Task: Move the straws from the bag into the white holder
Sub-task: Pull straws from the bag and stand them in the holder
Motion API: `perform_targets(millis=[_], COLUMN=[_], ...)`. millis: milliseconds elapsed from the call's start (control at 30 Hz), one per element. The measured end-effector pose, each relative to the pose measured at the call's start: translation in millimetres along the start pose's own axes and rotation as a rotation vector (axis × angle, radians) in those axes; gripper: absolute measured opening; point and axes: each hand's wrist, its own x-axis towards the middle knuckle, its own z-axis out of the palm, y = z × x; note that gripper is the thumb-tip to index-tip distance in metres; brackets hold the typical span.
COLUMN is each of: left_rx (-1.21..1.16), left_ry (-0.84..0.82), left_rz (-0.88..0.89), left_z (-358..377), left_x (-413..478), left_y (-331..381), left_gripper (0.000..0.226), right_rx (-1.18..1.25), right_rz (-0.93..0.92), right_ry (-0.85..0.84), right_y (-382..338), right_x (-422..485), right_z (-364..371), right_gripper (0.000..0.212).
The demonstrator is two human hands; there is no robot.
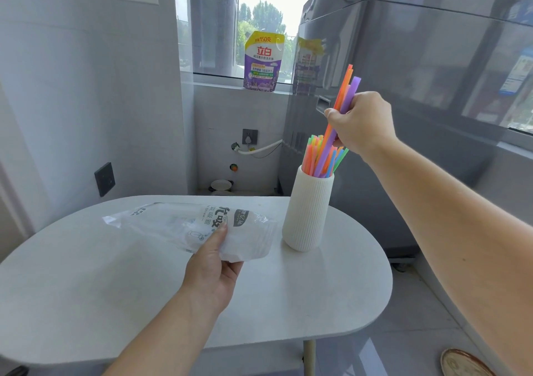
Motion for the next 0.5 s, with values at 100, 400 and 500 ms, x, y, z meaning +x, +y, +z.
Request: perform_targets(millis=[100, 400, 500], left_rx=[0.006, 0.024, 0.024], left_ry=[0.004, 0.008, 0.007], left_rz=[-0.004, 0.001, 0.001], left_z=[0, 0, 0], left_x=[0, -1, -1], left_y=[0, 1, 1], left_gripper=[0.036, 0.029, 0.03], right_rx=[-0.013, -0.046, 0.015], right_rz=[0.001, -0.044, -0.085], right_ry=[-0.038, -0.067, -0.027], right_y=[3, 15, 13], right_x=[-1, -5, -3], right_z=[4, 16, 17], right_gripper=[0.032, 0.049, 0.063])
